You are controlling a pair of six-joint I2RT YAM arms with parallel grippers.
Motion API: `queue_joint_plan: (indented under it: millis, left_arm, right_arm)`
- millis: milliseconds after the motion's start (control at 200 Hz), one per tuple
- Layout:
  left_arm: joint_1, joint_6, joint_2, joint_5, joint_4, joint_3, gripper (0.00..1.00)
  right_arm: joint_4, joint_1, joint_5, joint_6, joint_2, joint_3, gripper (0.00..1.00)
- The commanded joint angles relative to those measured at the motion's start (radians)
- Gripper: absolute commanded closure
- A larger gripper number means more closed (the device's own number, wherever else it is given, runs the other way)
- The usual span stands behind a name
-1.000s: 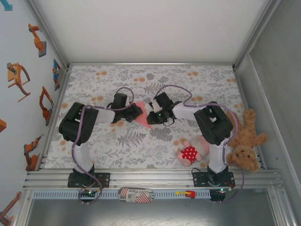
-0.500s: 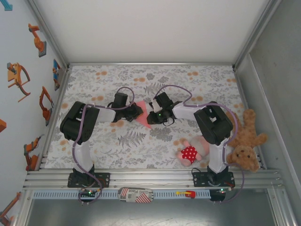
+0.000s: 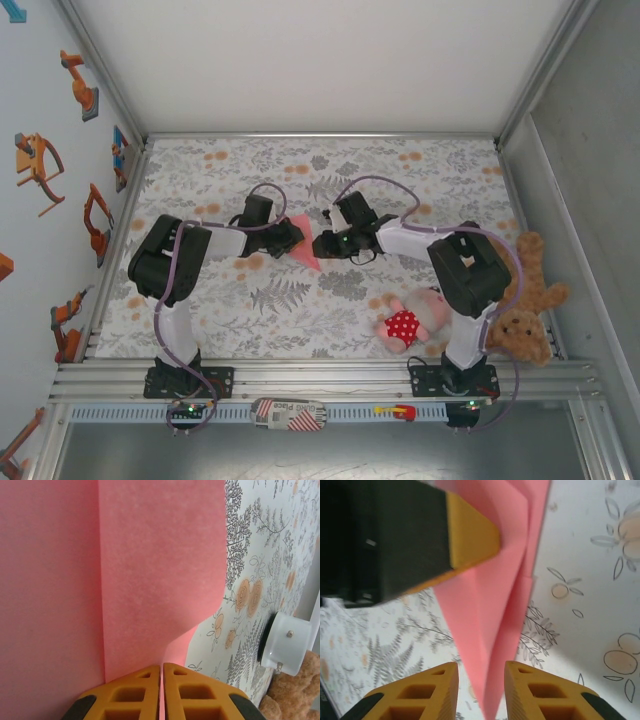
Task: Fold a paper plane with a square sheet of paper (pick it up from the middle)
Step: Fourth fold the wing at the center of the table.
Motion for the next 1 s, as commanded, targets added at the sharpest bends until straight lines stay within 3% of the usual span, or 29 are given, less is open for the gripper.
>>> queue_joint_plan:
  millis: [0, 421, 997]
  left_arm:
    - [0.001, 0.026, 0.045, -0.041, -0.124, 0.009, 0.88]
    - [-0.001, 0.026, 0.064, -0.041, -0.181, 0.029, 0.88]
    - [-0.001, 0.028, 0.072, -0.054, -0.255, 0.053, 0.88]
  right_arm:
    - [0.039, -0.003, -0.001, 0.012, -0.039, -0.022, 0.72]
    - [-0.007, 0.041, -0.055, -0.008, 0.094, 0.092, 0.94]
    - [-0.111, 0.044, -0.006, -0.025, 0.17, 0.136, 0.96]
